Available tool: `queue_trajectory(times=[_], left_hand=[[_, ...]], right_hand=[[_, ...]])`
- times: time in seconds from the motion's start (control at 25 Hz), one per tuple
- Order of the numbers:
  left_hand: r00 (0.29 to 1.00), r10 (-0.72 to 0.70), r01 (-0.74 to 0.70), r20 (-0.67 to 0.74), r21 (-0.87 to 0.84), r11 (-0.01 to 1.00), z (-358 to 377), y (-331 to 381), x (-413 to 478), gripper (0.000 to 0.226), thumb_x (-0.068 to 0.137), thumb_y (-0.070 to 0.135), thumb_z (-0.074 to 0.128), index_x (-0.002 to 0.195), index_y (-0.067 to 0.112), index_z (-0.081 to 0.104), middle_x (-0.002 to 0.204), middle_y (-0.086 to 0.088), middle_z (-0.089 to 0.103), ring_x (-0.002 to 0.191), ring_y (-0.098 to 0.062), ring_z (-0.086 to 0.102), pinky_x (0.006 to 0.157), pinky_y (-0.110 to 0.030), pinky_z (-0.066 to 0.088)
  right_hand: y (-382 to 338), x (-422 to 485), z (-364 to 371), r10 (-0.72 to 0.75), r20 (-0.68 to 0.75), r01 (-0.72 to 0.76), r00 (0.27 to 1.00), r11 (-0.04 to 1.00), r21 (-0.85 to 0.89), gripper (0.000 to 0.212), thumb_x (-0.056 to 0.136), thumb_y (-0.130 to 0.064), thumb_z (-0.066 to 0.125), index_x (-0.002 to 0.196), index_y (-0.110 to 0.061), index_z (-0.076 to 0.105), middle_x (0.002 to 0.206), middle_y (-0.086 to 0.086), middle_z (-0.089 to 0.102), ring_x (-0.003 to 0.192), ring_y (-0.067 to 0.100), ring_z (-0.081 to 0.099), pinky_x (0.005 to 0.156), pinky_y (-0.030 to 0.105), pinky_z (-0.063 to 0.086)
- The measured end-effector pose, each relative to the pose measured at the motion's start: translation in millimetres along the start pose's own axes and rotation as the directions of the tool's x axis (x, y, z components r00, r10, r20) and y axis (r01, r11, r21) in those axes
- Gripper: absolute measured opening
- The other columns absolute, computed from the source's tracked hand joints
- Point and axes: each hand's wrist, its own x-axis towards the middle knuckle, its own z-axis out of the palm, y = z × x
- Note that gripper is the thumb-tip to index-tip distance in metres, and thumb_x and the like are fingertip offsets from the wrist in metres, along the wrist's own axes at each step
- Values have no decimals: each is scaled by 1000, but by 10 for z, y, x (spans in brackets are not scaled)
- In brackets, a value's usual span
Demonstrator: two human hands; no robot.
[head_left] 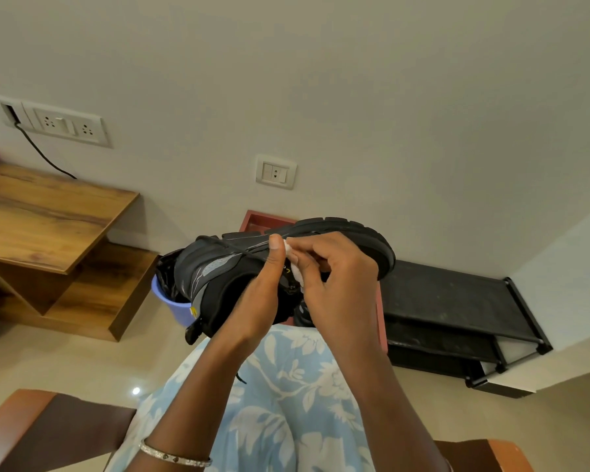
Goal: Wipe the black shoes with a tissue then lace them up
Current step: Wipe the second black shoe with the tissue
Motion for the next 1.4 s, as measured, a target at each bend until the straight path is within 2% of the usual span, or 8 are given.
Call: queue_trajectory(times=[0.2, 0.44, 0.6, 0.68, 0.88, 1.04, 1.2, 1.4], left_hand=[[1000, 18, -17, -24, 61, 998, 1, -11, -16, 63, 85, 73, 30, 117, 35, 69, 113, 8, 75, 111, -7, 68, 108, -41, 47], [996, -41, 41, -73, -5, 999, -98, -19, 36, 77, 71, 93, 40, 111, 37, 74, 120, 0, 73, 121, -18, 63, 110, -49, 44], [991, -61, 58, -119, -29, 998, -124, -59, 70, 79, 69, 93, 41, 121, 40, 68, 122, 6, 72, 121, -17, 63, 109, -50, 44], [991, -74, 68, -111, -60, 996, -107, -30, 61, 73, 76, 85, 39, 123, 38, 67, 122, 7, 72, 119, -15, 64, 109, -47, 45], [988, -77, 74, -135, -26, 997, -102, -6, 46, 74, 76, 84, 38, 126, 36, 65, 126, 1, 69, 122, -19, 61, 110, -50, 43], [996, -26, 30, -81, 51, 998, -67, 42, 42, 47, 75, 80, 45, 92, 50, 77, 107, 8, 77, 107, -9, 69, 107, -47, 46], [999, -3, 6, -54, 70, 998, -66, -8, 32, 46, 80, 77, 50, 93, 43, 77, 108, 13, 75, 105, -5, 69, 109, -45, 44], [998, 6, -1, -63, 82, 997, -57, -21, 5, 40, 84, 70, 49, 92, 44, 78, 105, 7, 77, 101, -15, 72, 102, -44, 50]], right_hand=[[67, 9, 134, 8, -141, -40, 990, 973, -226, 34, 99, -30, 49, 112, -13, 75, 105, 0, 71, 97, 17, 63, 81, 20, 50], [67, -78, -89, 76, 207, -75, 975, 997, -12, 17, 93, -14, 71, 106, -22, 78, 102, -11, 72, 95, 1, 65, 84, 16, 54], [238, -49, -175, 101, -54, -110, 993, 967, -230, 16, 90, -10, 71, 101, -21, 78, 97, -9, 71, 88, 6, 64, 78, 28, 57], [276, -28, -222, 101, -157, -134, 982, 967, -217, 16, 89, -9, 71, 100, -19, 76, 97, -7, 70, 87, 9, 65, 75, 34, 58], [238, -75, -261, 201, 103, -184, 974, 971, -154, 13, 89, -21, 75, 101, -23, 79, 97, -11, 70, 85, 3, 65, 75, 23, 58], [240, 43, -180, 104, -74, -117, 992, 974, -192, 8, 90, -18, 73, 95, -21, 78, 92, -10, 69, 83, 4, 63, 68, 10, 49], [271, 121, -61, 29, -191, -89, 981, 946, -311, 13, 92, -9, 66, 101, -14, 74, 100, -1, 68, 92, 11, 59, 73, 4, 33], [355, 99, -139, 2, -46, -13, 999, 970, -243, 19, 91, -4, 66, 97, -19, 74, 98, -10, 70, 94, 4, 60, 83, 7, 42]])
